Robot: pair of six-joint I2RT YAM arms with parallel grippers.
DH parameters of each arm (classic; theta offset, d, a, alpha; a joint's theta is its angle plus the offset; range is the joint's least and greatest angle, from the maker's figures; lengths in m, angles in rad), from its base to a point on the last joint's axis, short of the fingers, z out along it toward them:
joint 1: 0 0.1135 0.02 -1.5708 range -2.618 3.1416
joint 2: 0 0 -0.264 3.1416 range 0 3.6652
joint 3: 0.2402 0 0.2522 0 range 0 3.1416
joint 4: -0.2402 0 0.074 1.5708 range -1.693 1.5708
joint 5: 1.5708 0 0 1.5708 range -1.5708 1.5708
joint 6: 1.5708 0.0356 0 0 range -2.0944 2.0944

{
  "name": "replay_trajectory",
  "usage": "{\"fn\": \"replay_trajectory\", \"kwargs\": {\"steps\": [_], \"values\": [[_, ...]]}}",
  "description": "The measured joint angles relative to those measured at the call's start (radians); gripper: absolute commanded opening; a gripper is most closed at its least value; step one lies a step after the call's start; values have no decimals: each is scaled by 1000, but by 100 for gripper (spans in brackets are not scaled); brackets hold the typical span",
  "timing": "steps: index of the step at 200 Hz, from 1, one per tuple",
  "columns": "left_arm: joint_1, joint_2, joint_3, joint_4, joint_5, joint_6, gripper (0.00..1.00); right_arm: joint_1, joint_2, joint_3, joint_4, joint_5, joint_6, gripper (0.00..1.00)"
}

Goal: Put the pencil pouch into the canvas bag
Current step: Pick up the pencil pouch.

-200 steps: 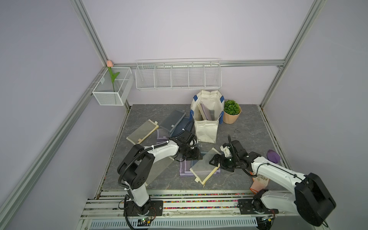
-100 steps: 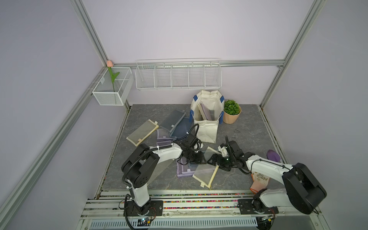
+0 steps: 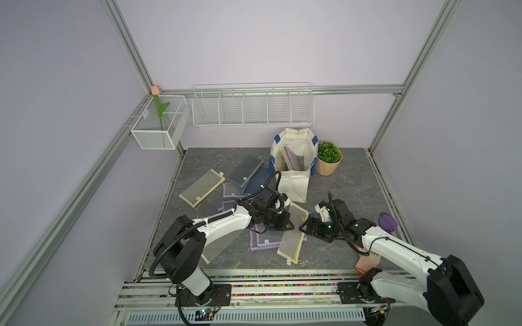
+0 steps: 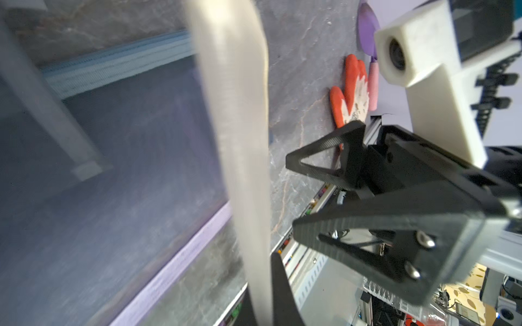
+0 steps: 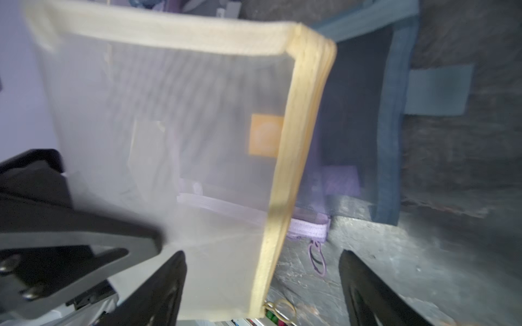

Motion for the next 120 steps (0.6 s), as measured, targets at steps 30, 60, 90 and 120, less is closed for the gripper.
{"fn": "replay_trajectory", "kwargs": {"steps": [30, 60, 90, 120], "values": [[16, -68, 182, -168, -34, 31, 0, -14, -80, 106, -148, 49, -40, 93], [47, -75, 417, -298, -67, 64, 0, -20, -85, 235, -276, 103, -91, 99], [119, -6, 704, -387, -95, 63, 0, -20, -82, 358, -364, 152, -135, 93], [205, 182, 1036, -438, -124, 59, 0, -20, -82, 413, -407, 180, -158, 90]]}}
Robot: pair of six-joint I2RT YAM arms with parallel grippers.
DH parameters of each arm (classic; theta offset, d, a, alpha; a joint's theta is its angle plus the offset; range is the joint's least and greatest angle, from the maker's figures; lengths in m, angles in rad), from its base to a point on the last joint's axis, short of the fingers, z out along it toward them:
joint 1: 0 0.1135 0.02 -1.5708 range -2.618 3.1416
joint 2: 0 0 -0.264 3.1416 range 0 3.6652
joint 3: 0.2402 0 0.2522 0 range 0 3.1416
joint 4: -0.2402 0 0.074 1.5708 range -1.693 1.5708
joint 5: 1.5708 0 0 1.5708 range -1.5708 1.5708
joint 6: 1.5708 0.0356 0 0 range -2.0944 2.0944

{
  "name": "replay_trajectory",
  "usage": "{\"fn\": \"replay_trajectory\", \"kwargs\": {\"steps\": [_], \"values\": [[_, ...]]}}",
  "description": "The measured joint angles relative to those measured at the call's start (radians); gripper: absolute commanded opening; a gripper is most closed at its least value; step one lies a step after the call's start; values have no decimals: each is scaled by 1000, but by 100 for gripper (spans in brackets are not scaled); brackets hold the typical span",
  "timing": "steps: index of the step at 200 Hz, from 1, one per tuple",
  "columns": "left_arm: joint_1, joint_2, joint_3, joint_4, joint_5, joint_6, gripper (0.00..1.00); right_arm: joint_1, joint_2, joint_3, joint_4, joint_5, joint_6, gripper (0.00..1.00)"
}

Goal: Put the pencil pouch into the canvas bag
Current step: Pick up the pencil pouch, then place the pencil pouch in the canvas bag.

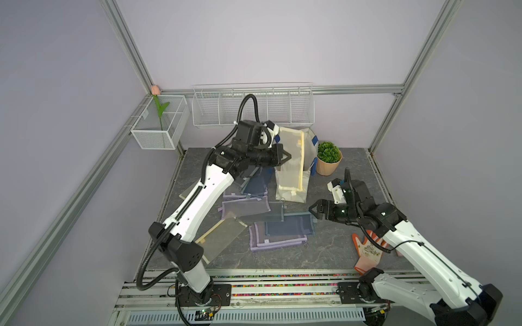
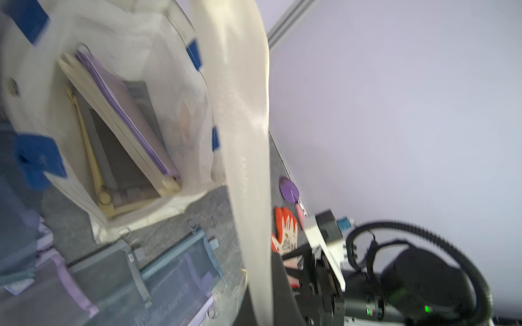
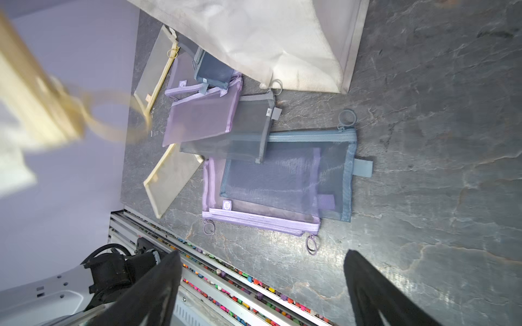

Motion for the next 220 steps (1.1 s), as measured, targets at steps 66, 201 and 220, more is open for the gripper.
{"fn": "replay_trajectory", "kwargs": {"steps": [66, 201, 220], "values": [[74, 478, 600, -32, -79, -72, 0, 0, 1, 35, -86, 18, -5, 89], [-12, 583, 385, 89, -221, -97, 0, 0, -37, 36, -145, 54, -25, 89], [-21, 582, 387, 88, -237, -90, 10, 0, -37, 34, -142, 54, -25, 89]]}}
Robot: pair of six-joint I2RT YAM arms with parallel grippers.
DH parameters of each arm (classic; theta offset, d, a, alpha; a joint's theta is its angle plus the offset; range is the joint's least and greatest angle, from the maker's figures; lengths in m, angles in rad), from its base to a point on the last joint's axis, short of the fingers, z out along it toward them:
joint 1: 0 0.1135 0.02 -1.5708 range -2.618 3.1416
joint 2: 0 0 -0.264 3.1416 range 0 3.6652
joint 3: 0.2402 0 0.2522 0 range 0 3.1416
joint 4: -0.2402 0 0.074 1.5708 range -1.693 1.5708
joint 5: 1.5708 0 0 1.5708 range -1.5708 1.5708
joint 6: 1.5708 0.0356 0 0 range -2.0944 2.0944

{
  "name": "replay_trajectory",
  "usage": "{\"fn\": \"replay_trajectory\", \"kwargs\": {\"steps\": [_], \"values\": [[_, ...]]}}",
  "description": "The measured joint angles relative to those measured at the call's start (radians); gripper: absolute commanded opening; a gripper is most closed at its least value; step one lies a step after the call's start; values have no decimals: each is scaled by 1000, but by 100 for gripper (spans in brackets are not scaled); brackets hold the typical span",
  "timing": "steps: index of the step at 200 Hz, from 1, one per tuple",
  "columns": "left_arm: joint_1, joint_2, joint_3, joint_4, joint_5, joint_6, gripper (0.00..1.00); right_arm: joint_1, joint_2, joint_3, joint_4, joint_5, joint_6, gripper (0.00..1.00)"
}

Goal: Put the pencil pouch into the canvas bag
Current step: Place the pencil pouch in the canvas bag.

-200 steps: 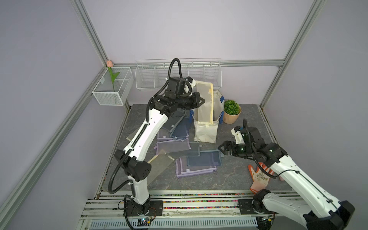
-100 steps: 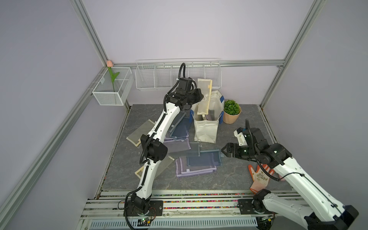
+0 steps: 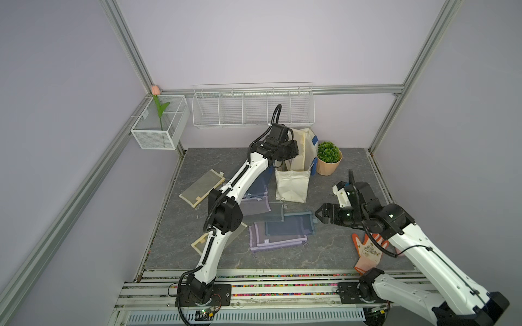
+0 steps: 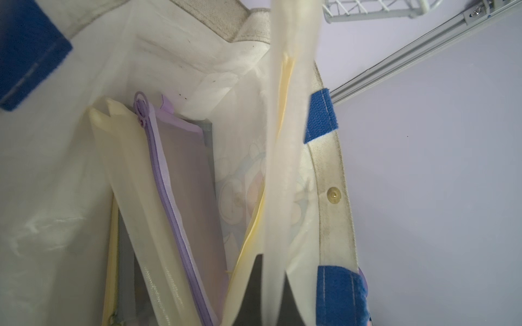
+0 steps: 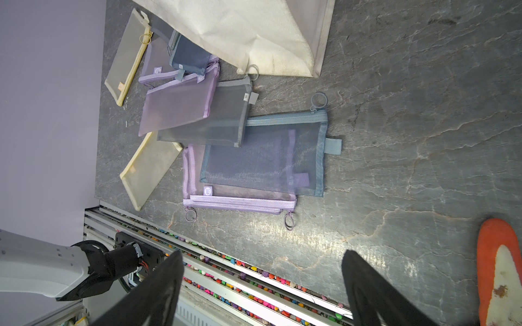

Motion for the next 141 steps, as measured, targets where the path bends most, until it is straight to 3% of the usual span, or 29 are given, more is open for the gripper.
{"fn": "replay_trajectory", "kwargs": {"steps": [51, 102, 116, 141], "values": [[24, 0, 82, -46, -50, 37, 55, -2, 0, -2, 4, 1, 0, 89], [31, -55, 60, -109, -97, 105, 58, -3, 3, -3, 18, 5, -3, 89], [24, -143, -30, -113, -100, 129, 60, -3, 13, -3, 27, 4, -7, 89], [3, -412, -327, -77, -77, 143, 68, -3, 40, -21, 58, 3, -15, 89]]}}
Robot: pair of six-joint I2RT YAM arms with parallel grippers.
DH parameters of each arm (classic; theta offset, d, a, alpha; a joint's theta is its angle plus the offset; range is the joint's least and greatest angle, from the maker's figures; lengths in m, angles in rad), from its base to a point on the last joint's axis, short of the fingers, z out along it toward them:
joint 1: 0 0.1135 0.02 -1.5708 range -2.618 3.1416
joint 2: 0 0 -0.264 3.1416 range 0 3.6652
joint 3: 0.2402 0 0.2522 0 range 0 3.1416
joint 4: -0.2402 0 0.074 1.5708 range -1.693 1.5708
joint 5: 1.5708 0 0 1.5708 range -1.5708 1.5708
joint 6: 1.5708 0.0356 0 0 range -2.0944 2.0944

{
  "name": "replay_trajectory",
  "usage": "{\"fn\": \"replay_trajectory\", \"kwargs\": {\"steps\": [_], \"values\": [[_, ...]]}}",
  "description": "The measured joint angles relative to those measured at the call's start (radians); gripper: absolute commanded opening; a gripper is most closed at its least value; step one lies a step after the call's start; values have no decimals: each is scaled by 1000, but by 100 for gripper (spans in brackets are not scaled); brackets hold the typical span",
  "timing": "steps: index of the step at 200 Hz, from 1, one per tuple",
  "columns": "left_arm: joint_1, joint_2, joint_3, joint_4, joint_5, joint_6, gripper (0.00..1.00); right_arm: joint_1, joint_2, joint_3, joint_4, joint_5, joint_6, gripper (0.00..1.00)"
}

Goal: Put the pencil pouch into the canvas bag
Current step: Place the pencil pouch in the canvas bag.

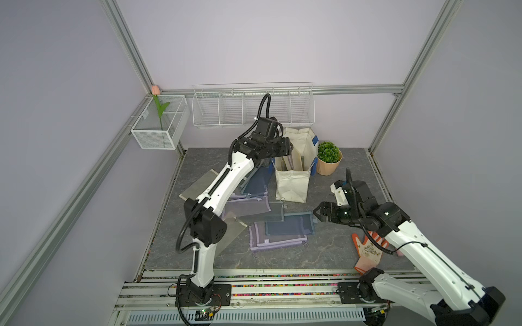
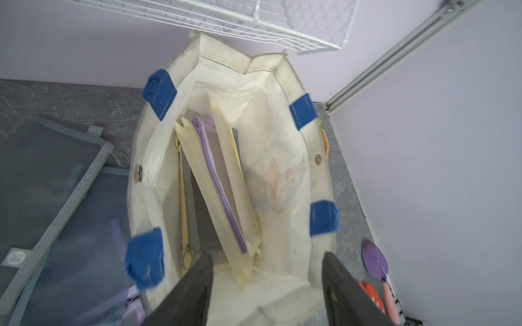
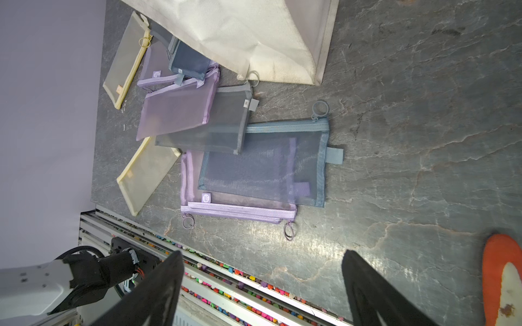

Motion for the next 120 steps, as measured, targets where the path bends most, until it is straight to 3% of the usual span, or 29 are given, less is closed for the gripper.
{"fn": "replay_trajectory", "kwargs": {"steps": [30, 62, 120], "values": [[-17, -340, -378, 68, 58, -26, 75, 0, 55, -26, 39, -10, -6, 90], [-18, -610, -767, 122, 95, -99, 78, 3, 137, -53, 101, -27, -14, 90], [-20, -772, -1310, 270, 153, -281, 78, 16, 337, -106, 233, -65, -52, 92]]}}
